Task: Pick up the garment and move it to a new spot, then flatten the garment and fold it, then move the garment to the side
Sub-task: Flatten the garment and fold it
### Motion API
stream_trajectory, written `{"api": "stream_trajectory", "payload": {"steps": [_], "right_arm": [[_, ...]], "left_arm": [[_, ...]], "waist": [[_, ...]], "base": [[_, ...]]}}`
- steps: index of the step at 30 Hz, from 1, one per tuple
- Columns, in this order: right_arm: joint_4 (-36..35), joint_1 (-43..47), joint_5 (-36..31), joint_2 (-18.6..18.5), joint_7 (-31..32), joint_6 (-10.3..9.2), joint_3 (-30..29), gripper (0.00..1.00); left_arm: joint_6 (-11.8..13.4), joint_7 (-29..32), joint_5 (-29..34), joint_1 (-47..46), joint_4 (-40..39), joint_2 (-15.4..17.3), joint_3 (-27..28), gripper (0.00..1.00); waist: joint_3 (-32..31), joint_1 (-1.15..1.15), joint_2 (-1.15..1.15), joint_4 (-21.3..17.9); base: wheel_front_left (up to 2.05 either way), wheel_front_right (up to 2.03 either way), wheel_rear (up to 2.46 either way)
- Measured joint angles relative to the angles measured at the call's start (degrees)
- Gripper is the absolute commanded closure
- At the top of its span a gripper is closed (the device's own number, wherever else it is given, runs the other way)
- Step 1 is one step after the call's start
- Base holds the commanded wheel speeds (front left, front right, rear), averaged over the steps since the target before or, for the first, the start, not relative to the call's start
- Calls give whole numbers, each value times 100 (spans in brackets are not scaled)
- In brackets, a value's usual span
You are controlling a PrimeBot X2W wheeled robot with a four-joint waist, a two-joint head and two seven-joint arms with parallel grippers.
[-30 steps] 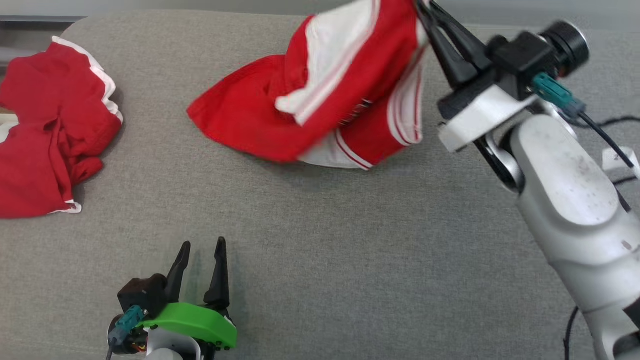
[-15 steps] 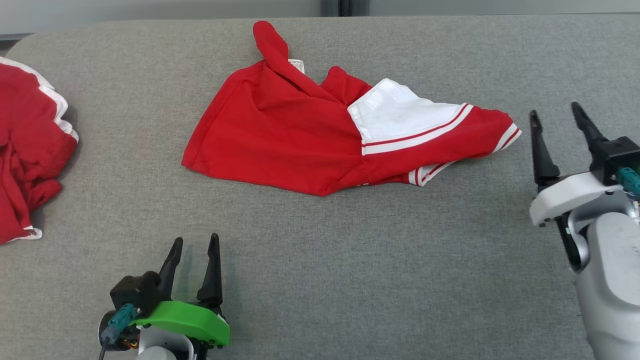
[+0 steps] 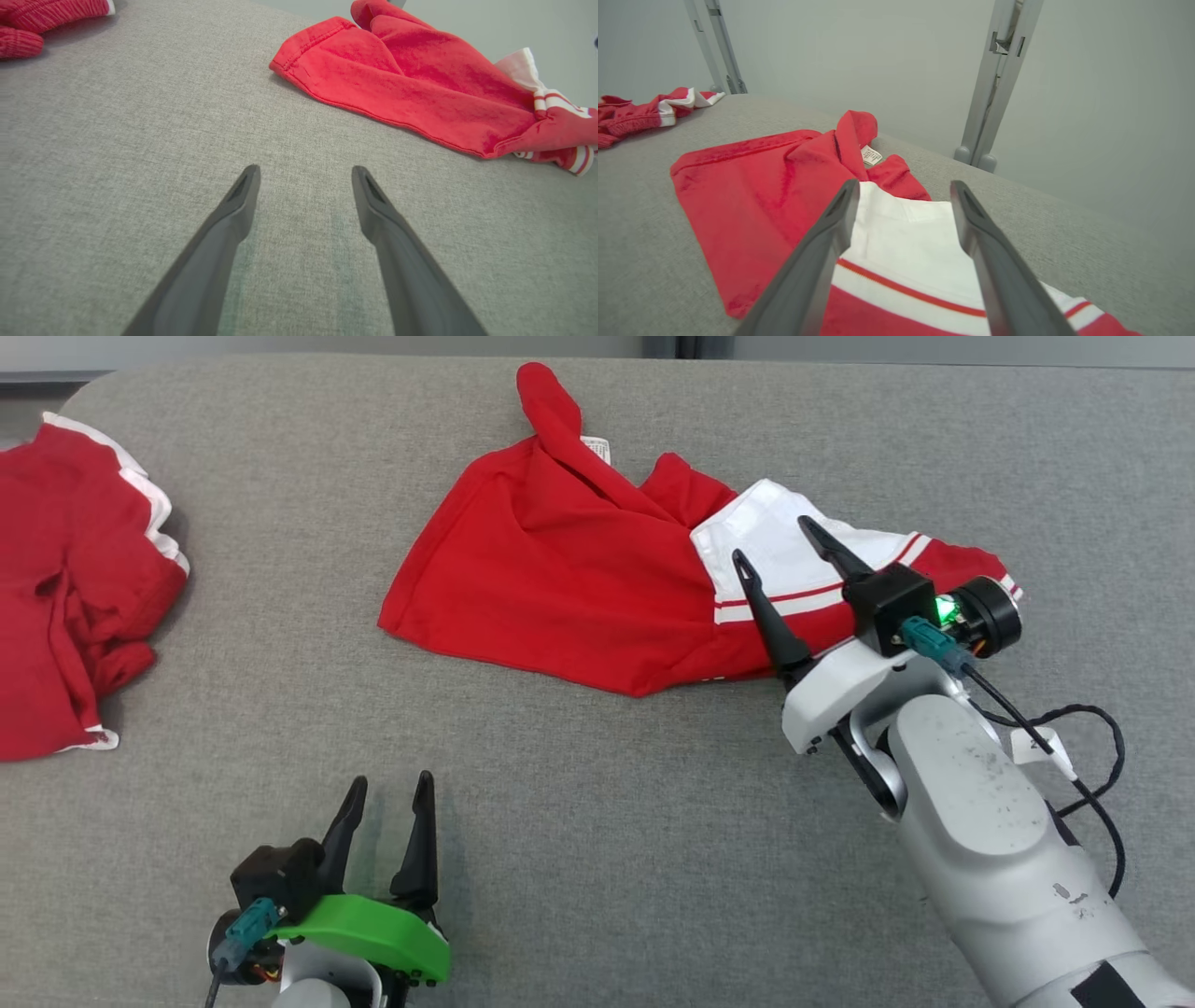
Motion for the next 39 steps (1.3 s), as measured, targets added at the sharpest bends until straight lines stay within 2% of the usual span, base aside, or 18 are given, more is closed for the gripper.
{"api": "stream_trajectory", "payload": {"steps": [3,8,13,15,17,19,21,31,39], "right_arm": [[377,-237,310,-1,0,-1,399,0],[936,-559,523,11,0,0,709,0],[1230,-757,454,11,0,-1,524,0],[1258,-758,416,7,0,-1,436,7],[1272,-750,401,8,0,-1,369,20],[1260,-738,403,8,0,-1,291,54],[1188,-716,411,8,0,-1,205,100],[994,-677,363,7,1,-1,-355,100],[-379,-691,226,3,1,-1,-1105,100]], "left_arm": [[1,0,-9,-1,23,-12,-44,0],[0,0,-44,-46,53,-22,-86,0],[0,0,-86,-111,57,-38,-90,0],[0,0,-88,-111,57,-43,-87,0],[0,0,-93,-112,59,-45,-81,0],[0,0,-99,-112,63,-46,-69,0],[0,0,-100,-114,67,-47,-60,0],[0,0,-101,-224,44,-54,-69,0],[0,0,-82,-191,-13,-26,24,0]], "waist": [[21,0,0,129],[88,0,0,326],[200,0,0,498],[245,0,0,539],[281,0,0,568],[309,0,0,581],[319,0,0,572],[331,0,0,480],[211,0,0,308]], "base": [[0,0,0],[0,0,0],[0,0,0],[0,0,0],[0,0,0],[0,0,0],[0,0,0],[0,0,0],[0,0,0]]}}
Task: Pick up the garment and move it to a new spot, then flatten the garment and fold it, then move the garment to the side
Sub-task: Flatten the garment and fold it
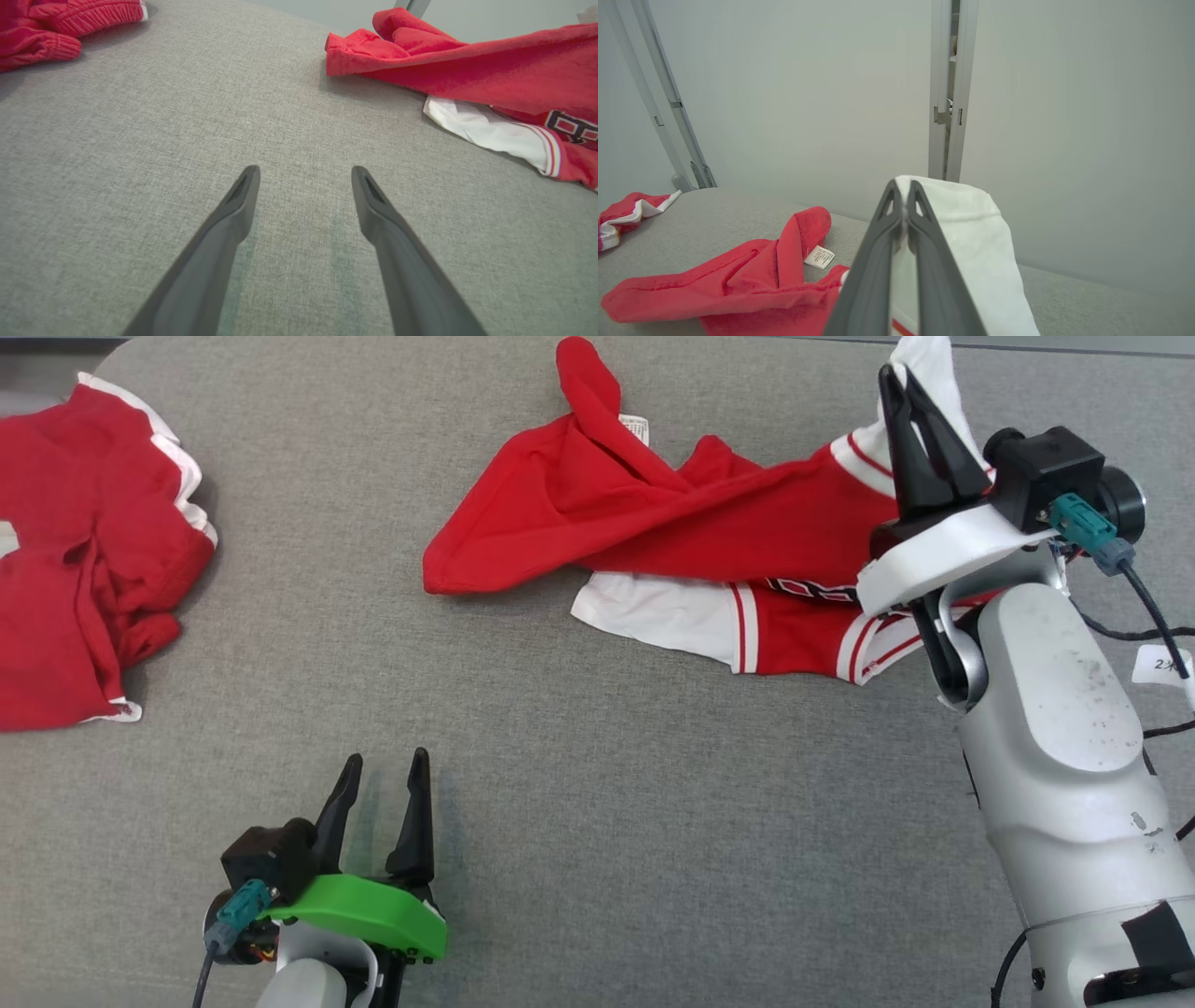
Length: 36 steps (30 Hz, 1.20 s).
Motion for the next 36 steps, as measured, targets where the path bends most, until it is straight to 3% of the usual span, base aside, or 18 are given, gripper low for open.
{"api": "stream_trajectory", "payload": {"steps": [6,10,15,16,17,18,24,36], "right_arm": [[-1354,179,-312,8,-1,0,15,100],[-2094,792,-346,5,0,1,-130,100],[-2631,2107,132,7,-1,0,-1046,100],[-2605,2362,212,-5,-1,0,-1240,94],[-2512,2657,269,-15,0,0,-1441,19],[-2373,2923,441,-10,-1,0,-1607,0],[-2034,3543,691,1,0,0,-1693,0],[-2238,2981,658,-2,-1,0,-1258,0]], "left_arm": [[0,0,62,100,-47,19,45,0],[0,0,104,177,-83,27,54,0],[0,0,147,261,-104,52,81,0],[0,0,157,262,-112,57,77,0],[0,0,171,262,-122,65,82,0],[0,0,186,263,-130,74,82,0],[0,0,197,260,-178,152,120,0],[0,0,176,-492,-143,242,-443,0]], "waist": [[-118,0,0,-253],[-194,0,0,-480],[-279,0,0,-793],[-290,0,0,-848],[-302,0,0,-914],[-312,0,0,-980],[-339,0,0,-1319],[-58,0,0,-1671]], "base": [[0,0,0],[0,0,0],[0,0,0],[0,0,0],[0,0,0],[0,0,0],[0,0,0],[0,0,0]]}}
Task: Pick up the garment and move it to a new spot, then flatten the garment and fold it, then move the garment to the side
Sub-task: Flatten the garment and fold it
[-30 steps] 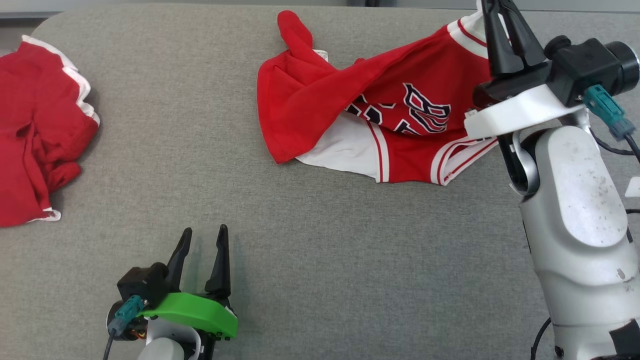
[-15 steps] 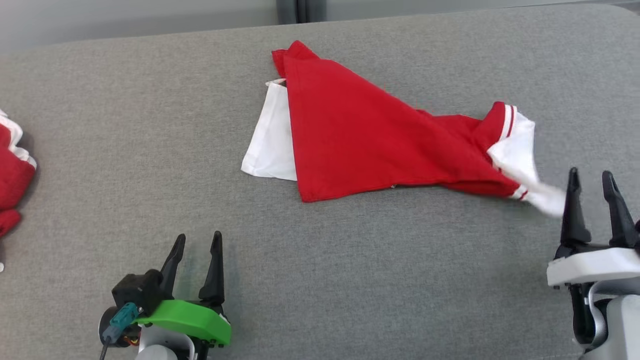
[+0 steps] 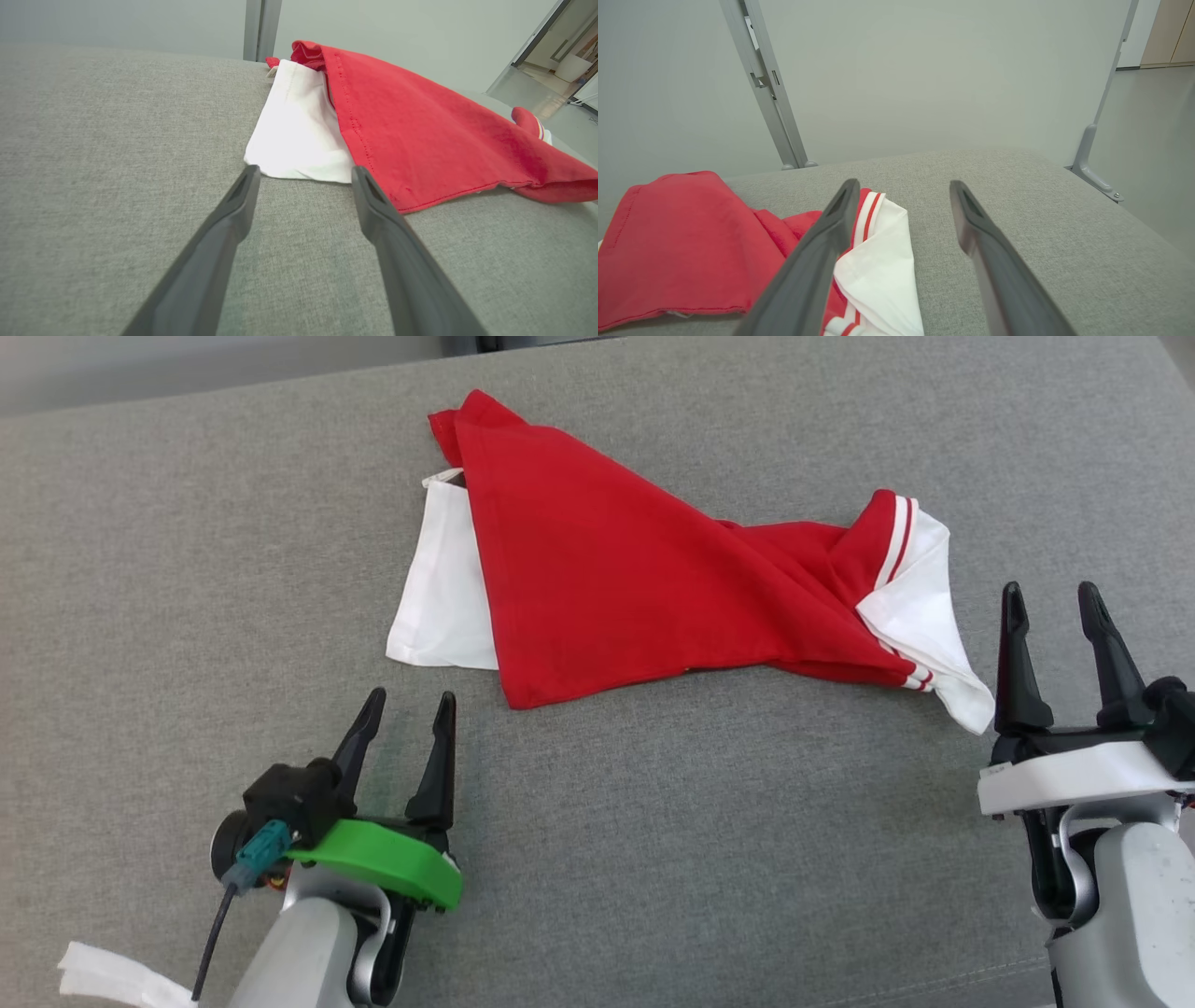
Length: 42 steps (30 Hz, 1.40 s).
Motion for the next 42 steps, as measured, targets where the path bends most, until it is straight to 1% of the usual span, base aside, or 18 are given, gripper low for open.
{"api": "stream_trajectory", "payload": {"steps": [6,12,18,20,21,25,28,32,39,42], "right_arm": [[-58,-223,-11,1,0,0,187,0],[-48,-254,-12,3,0,0,244,0],[-52,-242,-12,1,0,0,256,0],[-51,-224,-12,1,0,0,266,0],[-48,-219,-13,1,0,0,268,0],[24,-202,-75,2,0,0,308,0],[124,-190,-149,0,0,0,300,0],[337,-147,-268,0,1,0,323,0],[778,-121,-352,3,0,0,541,0],[906,-94,-361,2,1,0,669,0]], "left_arm": [[0,0,-230,-581,165,201,-578,0],[1,-2,-679,-783,345,416,-1240,0],[9,-15,-935,-886,402,573,-1493,0],[10,-16,-981,-901,412,591,-1530,97],[10,-15,-984,-904,414,597,-1556,100],[10,-14,-1043,-900,449,569,-1624,100],[7,-7,-1070,-855,442,489,-1477,100],[0,-3,-1015,-649,414,356,-1091,100],[0,-1,-770,-136,385,208,-392,100],[0,-1,-668,107,425,155,-180,100]], "waist": [[370,0,0,-61],[611,0,0,-232],[687,0,0,-435],[689,0,0,-479],[679,0,0,-487],[612,0,0,-463],[533,0,0,-369],[395,0,0,-169],[68,0,0,280],[-89,0,0,456]], "base": [[0,0,0],[0,0,0],[0,0,0],[0,0,0],[0,0,0],[0,0,0],[0,0,0],[0,0,0],[0,0,0],[0,0,0]]}}
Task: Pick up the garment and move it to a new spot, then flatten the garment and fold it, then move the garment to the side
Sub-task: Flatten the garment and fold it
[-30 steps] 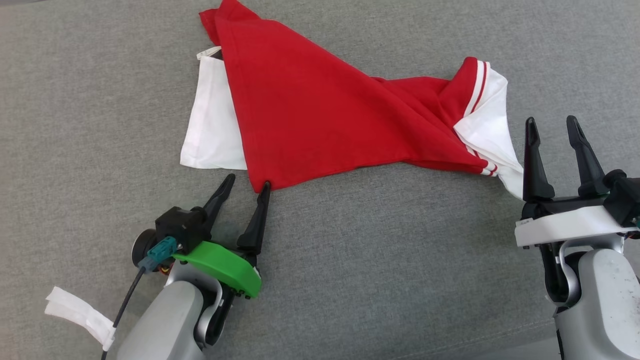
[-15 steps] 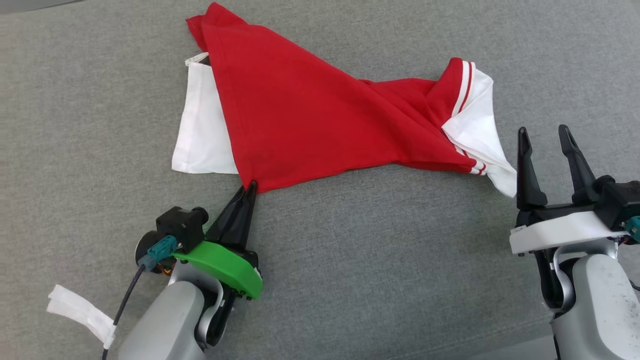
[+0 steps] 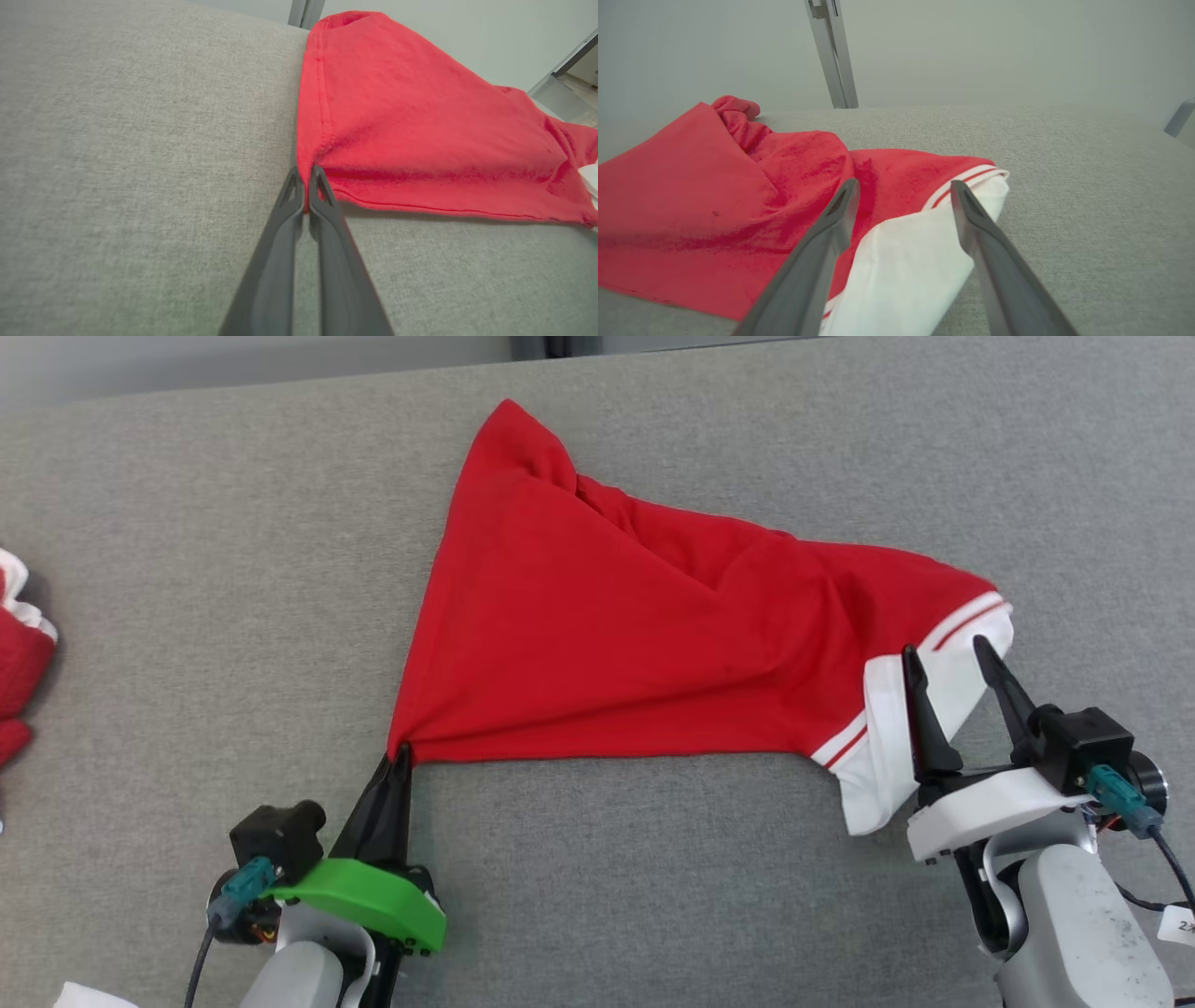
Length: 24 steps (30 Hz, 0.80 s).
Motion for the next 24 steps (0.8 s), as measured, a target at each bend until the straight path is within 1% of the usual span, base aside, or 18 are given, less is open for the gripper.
{"api": "stream_trajectory", "payload": {"steps": [6,7,8,9,16,23,24], "right_arm": [[121,112,-67,3,-1,0,227,0],[169,131,-77,4,-1,0,246,0],[257,148,-121,2,0,0,269,0],[357,159,-142,4,0,0,285,0],[1078,27,-209,0,-1,0,253,0],[1579,-305,-247,1,0,0,187,0],[1607,-333,-250,2,-1,0,181,26]], "left_arm": [[0,0,213,309,225,-141,200,100],[0,0,247,326,247,-165,243,54],[0,0,281,341,269,-188,290,22],[0,0,297,352,293,-207,323,0],[0,0,436,356,335,-293,353,0],[0,0,477,312,309,-298,313,0],[0,0,477,299,302,-297,307,0]], "waist": [[-271,0,0,295],[-299,0,0,327],[-331,0,0,365],[-357,0,0,399],[-365,0,0,488],[-257,0,0,564],[-245,0,0,576]], "base": [[0,0,0],[0,0,0],[0,0,0],[0,0,0],[0,0,0],[0,0,0],[0,0,0]]}}
